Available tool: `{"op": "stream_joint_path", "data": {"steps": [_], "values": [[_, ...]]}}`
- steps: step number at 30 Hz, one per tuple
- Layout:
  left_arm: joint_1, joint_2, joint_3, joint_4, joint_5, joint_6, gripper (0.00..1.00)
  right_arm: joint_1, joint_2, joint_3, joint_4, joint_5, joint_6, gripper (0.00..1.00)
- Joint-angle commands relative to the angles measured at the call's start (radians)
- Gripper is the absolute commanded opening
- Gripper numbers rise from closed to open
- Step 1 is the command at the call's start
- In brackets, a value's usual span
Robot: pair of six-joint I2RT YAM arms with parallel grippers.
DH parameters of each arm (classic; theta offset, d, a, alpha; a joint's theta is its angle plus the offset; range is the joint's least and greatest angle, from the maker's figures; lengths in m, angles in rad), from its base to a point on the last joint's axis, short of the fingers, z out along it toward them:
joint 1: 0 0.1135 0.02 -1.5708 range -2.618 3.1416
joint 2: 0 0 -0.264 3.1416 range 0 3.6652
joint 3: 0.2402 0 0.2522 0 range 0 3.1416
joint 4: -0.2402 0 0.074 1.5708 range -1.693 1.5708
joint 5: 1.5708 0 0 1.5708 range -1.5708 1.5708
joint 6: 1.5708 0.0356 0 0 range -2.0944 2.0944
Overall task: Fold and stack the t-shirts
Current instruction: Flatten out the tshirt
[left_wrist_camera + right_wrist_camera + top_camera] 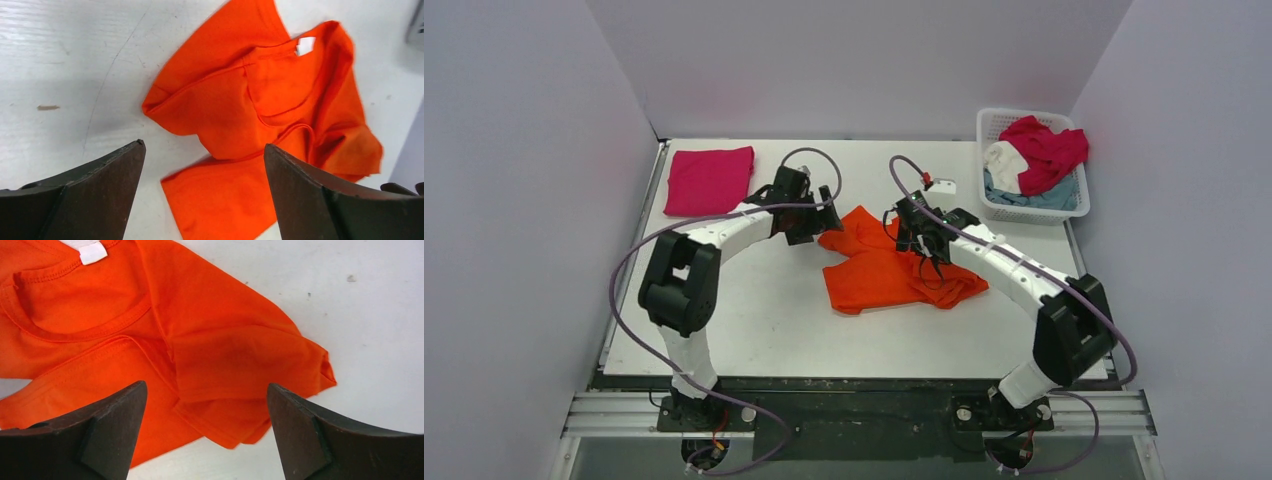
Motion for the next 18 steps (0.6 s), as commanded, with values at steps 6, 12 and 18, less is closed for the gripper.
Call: {"op": "stream_joint_path", "data": {"steps": [6, 12, 18], "values": [[-0.073, 0.221, 0.176, -0.106, -0.055, 0.058, 0.93, 0.013, 0.272, 0.174, -0.054, 0.037, 0.051, 0.78], [-0.090, 0.306, 0.237, -0.108, -0.057, 0.040, 0.56, -0.003, 0.363, 0.196, -0.062, 0.104, 0.065, 0.69], [-0.094, 0.280, 0.205, -0.085, -0.085, 0.042, 0.00, -0.026, 0.375, 0.154, -0.053, 0.072, 0.069, 0.59]]}}
